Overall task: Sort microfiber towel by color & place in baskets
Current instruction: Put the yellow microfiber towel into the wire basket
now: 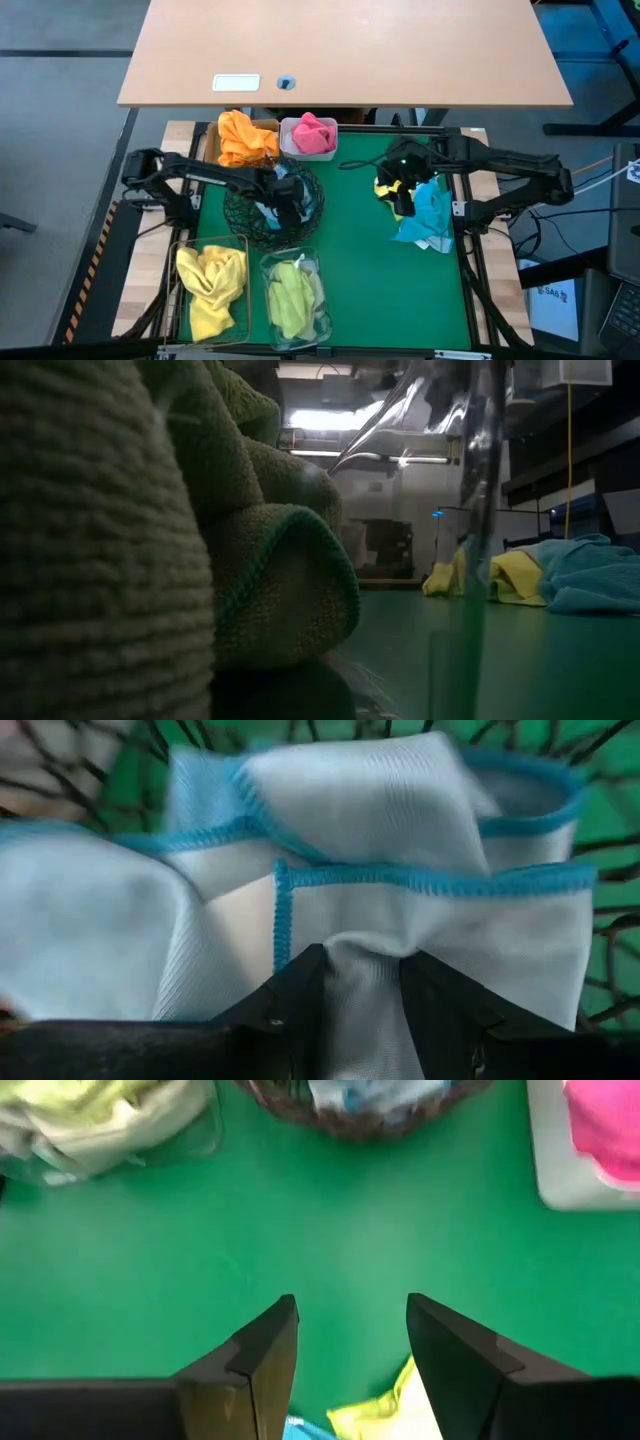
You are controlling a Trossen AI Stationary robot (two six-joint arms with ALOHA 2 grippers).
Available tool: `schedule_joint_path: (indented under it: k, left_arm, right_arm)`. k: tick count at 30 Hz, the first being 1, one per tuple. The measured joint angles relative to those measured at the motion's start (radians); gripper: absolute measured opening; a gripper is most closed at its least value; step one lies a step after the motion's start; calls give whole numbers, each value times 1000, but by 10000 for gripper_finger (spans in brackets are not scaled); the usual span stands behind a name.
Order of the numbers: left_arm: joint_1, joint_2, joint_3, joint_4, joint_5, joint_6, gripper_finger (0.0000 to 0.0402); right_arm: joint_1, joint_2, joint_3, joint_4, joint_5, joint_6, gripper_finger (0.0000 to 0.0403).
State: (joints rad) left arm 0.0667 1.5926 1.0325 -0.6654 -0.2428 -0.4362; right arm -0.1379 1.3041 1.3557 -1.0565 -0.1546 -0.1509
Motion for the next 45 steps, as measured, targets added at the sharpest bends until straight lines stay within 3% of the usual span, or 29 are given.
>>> schedule_joint_path:
  k: [4,8,15,18,30,38,41,45]
  left_arm:
    - [28,57,0,0,95,1,128]
    - [35,75,0,1,119,1,128]
    - [34,65,0,28,123,0,128]
    - [34,66,0,29,127,0,128]
    - [33,66,0,30,128,-1,128]
    - [31,66,0,61,134,-6,128]
    - [28,66,0,86,134,-2,128]
    - [20,53,0,93,134,-4,128]
  right_arm:
    - [0,-2,-70,-2,35,30,189]
    - [0,-1,-178,20,110,41,189]
    - [-2,0,-359,76,399,55,189]
    - [-22,0,-428,157,464,95,189]
    - [-200,1,-615,347,359,158,189]
    - [-209,1,-653,352,294,151,187]
    - [-209,1,-654,352,273,173,163]
    - [-209,1,-654,351,266,174,85]
